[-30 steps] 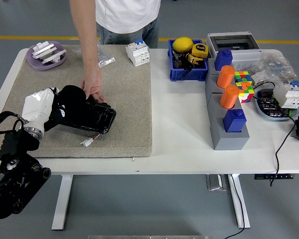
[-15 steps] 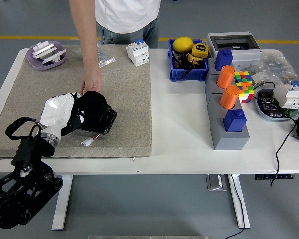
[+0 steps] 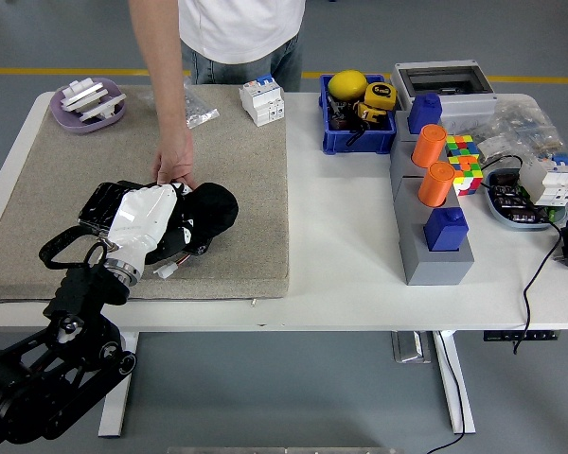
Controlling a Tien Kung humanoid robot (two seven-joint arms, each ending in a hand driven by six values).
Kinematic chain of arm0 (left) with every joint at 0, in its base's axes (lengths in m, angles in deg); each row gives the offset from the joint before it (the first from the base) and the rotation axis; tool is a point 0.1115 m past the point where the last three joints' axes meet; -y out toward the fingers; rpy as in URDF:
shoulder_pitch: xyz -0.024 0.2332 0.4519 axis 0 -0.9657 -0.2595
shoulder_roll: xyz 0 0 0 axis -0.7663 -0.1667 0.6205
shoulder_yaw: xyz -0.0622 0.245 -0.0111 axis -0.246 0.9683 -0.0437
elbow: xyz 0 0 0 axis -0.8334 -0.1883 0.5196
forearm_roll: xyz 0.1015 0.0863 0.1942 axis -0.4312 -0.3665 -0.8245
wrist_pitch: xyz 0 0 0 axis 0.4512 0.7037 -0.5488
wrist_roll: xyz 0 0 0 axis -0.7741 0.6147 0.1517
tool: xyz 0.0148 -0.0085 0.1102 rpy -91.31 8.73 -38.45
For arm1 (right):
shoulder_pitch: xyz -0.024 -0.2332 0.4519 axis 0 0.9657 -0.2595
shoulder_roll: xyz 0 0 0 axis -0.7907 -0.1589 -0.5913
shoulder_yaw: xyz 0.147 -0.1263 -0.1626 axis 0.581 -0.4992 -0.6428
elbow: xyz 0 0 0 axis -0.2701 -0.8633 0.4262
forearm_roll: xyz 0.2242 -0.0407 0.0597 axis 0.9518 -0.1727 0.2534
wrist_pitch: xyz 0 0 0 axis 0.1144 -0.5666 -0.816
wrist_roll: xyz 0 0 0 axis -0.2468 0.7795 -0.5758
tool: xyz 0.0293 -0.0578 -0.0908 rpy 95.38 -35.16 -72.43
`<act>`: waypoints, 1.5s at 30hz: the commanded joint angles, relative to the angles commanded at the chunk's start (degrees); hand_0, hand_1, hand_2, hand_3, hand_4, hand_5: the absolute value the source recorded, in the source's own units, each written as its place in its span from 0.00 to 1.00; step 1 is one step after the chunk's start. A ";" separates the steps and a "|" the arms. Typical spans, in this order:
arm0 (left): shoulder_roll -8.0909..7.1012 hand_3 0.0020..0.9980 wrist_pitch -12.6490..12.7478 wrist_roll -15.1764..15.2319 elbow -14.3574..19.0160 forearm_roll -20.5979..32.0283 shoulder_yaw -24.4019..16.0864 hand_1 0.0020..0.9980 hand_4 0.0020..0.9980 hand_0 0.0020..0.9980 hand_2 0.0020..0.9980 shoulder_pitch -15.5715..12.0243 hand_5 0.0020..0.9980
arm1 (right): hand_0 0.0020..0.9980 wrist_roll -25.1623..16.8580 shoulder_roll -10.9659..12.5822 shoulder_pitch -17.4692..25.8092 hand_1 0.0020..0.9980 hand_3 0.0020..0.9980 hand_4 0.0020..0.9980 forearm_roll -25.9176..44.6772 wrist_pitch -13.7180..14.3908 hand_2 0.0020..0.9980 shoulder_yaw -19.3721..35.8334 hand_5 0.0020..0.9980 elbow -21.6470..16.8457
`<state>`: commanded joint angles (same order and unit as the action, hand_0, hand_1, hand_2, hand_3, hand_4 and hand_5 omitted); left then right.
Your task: Pick the rag up,wipe the panel,place it on the desk
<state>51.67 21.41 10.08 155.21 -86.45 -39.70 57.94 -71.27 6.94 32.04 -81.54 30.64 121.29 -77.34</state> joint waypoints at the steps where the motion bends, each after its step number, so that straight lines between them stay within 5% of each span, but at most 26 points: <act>1: 0.08 0.42 0.05 -0.01 -0.01 -0.03 0.20 0.46 0.00 0.24 0.61 0.05 0.00 | 0.75 -0.03 -0.01 -0.01 0.64 0.57 0.93 -0.03 0.02 0.67 0.10 0.43 -0.01; 10: 0.43 0.42 -0.15 -0.44 -1.50 0.04 -0.18 0.45 0.00 0.25 0.61 0.21 0.00 | 0.75 0.05 0.04 -0.05 0.64 0.57 0.93 0.06 0.05 0.67 -0.01 0.43 -0.04; 26: -0.41 0.42 -0.03 -1.36 -5.20 -1.56 -6.49 0.45 0.00 0.26 0.60 0.25 0.00 | 0.75 0.09 -0.01 0.00 0.64 0.57 0.93 -0.05 0.08 0.67 0.13 0.43 -0.06; 38: -2.90 0.42 0.44 -0.81 -11.77 -1.13 -11.50 0.45 0.00 0.27 0.60 2.41 0.00 | 0.75 0.31 0.12 0.04 0.64 0.57 0.93 0.01 0.08 0.67 0.03 0.43 -0.09; 45: -2.94 0.42 1.57 0.36 -16.87 -0.10 -13.82 0.44 0.00 0.28 0.59 3.31 0.00 | 0.75 0.37 0.12 0.12 0.64 0.57 0.93 -0.05 0.11 0.67 0.12 0.43 -0.08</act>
<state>48.73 22.98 10.44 138.34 -86.55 -53.52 61.25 -70.91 7.05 32.15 -81.59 30.75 121.41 -77.43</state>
